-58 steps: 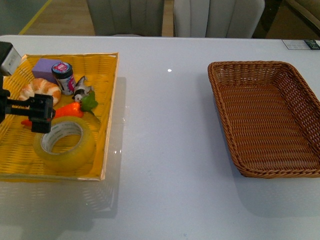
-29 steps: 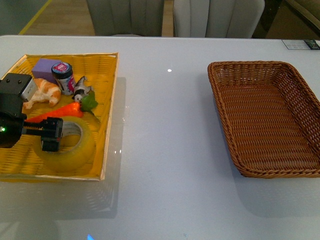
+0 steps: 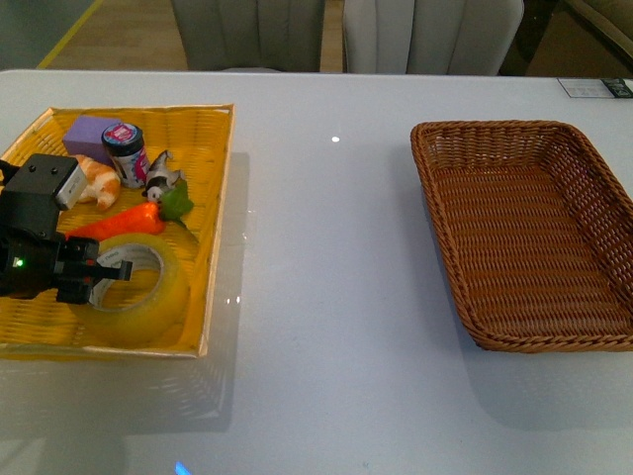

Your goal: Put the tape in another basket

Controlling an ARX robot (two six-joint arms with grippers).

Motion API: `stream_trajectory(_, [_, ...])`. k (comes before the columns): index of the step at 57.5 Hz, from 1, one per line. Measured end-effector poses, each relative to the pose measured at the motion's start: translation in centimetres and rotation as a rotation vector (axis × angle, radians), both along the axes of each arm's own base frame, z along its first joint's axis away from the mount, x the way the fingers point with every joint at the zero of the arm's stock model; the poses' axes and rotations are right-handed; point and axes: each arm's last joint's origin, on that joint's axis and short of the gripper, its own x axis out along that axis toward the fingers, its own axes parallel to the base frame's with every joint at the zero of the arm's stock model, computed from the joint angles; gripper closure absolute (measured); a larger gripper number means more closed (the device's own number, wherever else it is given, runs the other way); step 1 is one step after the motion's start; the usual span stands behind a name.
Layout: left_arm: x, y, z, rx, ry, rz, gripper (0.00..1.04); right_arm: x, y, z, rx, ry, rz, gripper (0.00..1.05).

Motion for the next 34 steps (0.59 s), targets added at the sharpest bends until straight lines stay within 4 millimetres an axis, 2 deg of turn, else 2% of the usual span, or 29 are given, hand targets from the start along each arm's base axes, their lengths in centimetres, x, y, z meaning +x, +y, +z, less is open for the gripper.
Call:
stream_trajectory(5, [-0.1,0.1,0.4,-0.017,-0.003,0.002,0.89,0.0,0.0,0.0,0.0,0.0,0.0,0.09])
stream_trajectory(10, [-0.3,0.3,1.6,-0.049,-0.025,0.003,0.89,0.0,0.0,0.0,0.0,0.0,0.0,0.09])
stream_trajectory(23, [-0.5,0.8,7.7,-0.135,-0.174,0.028,0.89,0.0,0.0,0.0,0.0,0.0,0.0,0.09])
stream_trajectory(28, [-0.7,-0.2,10.4,-0.187,-0.22,0.012,0.89,0.0,0.0,0.0,0.0,0.0,0.0,0.09])
stream_trajectory(34, [-1.1,-2.1,12.5,-0.235,-0.246,-0.022,0.89,0.0,0.0,0.0,0.0,0.0,0.0,0.09])
